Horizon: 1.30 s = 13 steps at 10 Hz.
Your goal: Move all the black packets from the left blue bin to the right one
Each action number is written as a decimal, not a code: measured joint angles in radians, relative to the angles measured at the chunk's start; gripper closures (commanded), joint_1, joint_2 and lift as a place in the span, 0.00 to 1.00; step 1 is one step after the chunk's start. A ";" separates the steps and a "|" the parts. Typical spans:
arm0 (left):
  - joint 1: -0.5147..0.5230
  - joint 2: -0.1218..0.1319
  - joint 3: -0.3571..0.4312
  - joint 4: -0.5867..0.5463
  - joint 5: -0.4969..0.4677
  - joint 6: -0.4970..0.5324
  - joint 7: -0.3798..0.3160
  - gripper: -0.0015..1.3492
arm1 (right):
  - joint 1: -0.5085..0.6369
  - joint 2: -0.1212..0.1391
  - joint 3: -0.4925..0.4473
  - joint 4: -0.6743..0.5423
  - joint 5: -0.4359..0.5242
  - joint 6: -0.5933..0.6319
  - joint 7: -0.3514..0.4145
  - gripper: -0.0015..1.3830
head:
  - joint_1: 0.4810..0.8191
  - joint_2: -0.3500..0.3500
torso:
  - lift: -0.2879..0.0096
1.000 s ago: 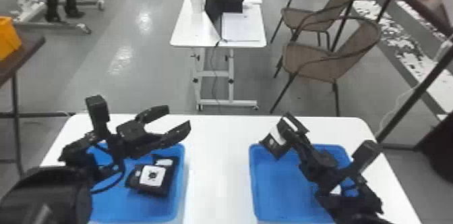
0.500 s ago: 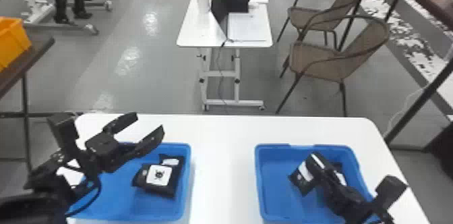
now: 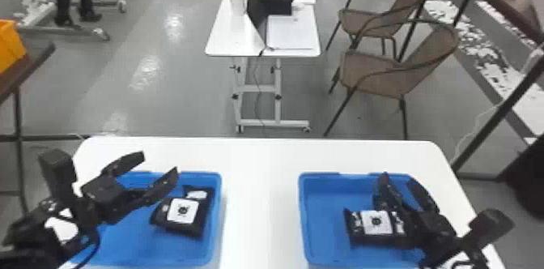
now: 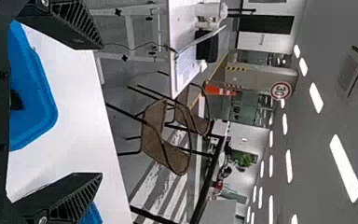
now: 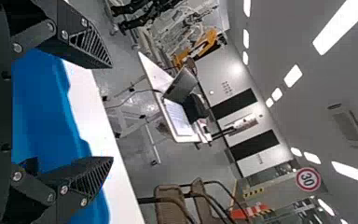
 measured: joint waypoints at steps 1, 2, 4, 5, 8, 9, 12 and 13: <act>0.006 0.004 0.007 0.001 -0.034 0.023 0.000 0.14 | 0.018 0.000 0.000 -0.051 -0.026 -0.001 0.000 0.18 | 0.63 0.47 | 0.97; 0.008 0.006 0.017 0.003 -0.080 0.052 0.000 0.14 | 0.028 0.000 0.000 -0.093 -0.050 -0.001 0.000 0.18 | 0.63 0.48 | 0.97; -0.012 0.021 0.030 0.027 -0.187 0.135 -0.020 0.14 | 0.034 0.000 0.001 -0.150 -0.084 0.011 0.000 0.18 | 0.63 0.52 | 0.97; -0.031 0.036 0.024 0.047 -0.244 0.176 -0.042 0.14 | 0.032 0.000 0.002 -0.169 -0.091 0.018 0.000 0.18 | 0.63 0.53 | 0.97; -0.118 0.053 -0.019 0.116 -0.435 0.291 -0.160 0.14 | 0.029 0.000 0.003 -0.202 -0.119 0.029 -0.007 0.18 | 0.63 0.54 | 0.97; -0.144 0.051 -0.038 0.131 -0.502 0.313 -0.185 0.14 | 0.029 0.000 0.002 -0.212 -0.123 0.033 -0.011 0.18 | 0.63 0.53 | 0.97; -0.221 0.049 -0.088 0.220 -0.618 0.327 -0.267 0.14 | 0.031 0.000 0.002 -0.219 -0.128 0.036 -0.012 0.18 | 0.63 0.51 | 0.97; -0.244 0.050 -0.101 0.254 -0.650 0.325 -0.297 0.14 | 0.032 0.000 0.002 -0.219 -0.129 0.037 -0.012 0.18 | 0.63 0.51 | 0.97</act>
